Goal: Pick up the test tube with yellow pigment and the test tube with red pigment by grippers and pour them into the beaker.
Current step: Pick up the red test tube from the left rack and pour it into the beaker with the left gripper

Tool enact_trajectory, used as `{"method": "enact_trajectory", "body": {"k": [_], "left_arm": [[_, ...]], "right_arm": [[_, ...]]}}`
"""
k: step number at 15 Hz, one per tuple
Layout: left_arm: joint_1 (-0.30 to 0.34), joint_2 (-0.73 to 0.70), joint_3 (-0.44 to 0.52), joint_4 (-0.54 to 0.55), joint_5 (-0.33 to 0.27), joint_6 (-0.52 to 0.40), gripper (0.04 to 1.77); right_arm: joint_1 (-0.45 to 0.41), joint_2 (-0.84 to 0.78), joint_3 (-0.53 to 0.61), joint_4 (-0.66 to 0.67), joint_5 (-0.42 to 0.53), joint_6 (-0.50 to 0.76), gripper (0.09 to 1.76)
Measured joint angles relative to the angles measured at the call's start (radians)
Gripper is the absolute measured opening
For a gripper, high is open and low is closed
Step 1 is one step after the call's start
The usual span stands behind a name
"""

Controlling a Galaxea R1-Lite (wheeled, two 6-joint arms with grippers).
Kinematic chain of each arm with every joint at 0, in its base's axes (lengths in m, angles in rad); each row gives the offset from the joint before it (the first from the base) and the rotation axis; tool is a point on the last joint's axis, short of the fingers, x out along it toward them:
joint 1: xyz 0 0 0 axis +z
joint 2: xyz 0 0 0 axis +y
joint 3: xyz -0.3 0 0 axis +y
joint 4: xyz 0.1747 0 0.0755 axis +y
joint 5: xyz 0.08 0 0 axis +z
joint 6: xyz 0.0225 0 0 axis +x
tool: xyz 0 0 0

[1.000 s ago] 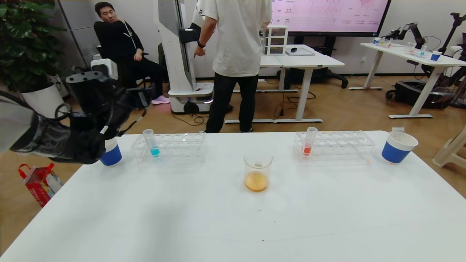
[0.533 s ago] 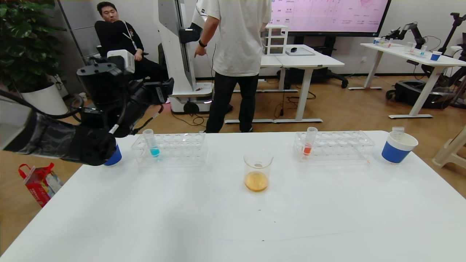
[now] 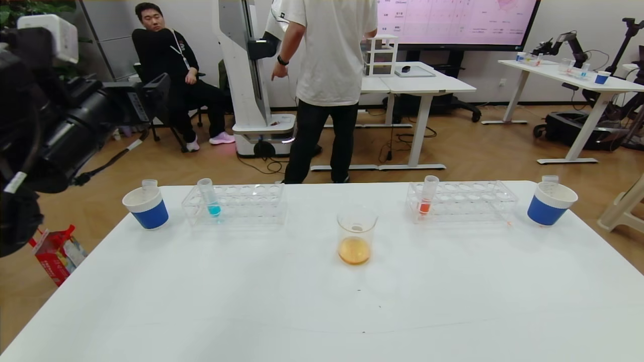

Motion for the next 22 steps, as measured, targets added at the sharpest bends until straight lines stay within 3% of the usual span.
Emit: {"method": "enact_trajectory", "body": {"k": [5,10,13,19,21,22], "left_arm": [[0.014,-0.277,0.101,0.137,0.006,0.082,1.75],[0.085,-0.636,0.127,0.524,0.013,0.107,1.75],[0.094,-0.88,0.144,0.748,0.006,0.098,1.75],[0.077,-1.278,0.272,0.987,-0.002,0.065,1.75],[0.079,-1.382,0.305,1.027,-0.041,0.043,1.75],[0.081,-1.437,0.325,1.033,-0.09,0.032,1.75]], "right_arm": [[0.0,0.0,0.0,0.0,0.0,0.0,1.74],[0.0,0.0,0.0,0.0,0.0,0.0,1.74],[0.0,0.0,0.0,0.0,0.0,0.0,1.74],[0.0,0.0,0.0,0.0,0.0,0.0,1.74],[0.0,0.0,0.0,0.0,0.0,0.0,1.74],[0.0,0.0,0.0,0.0,0.0,0.0,1.74]]}}
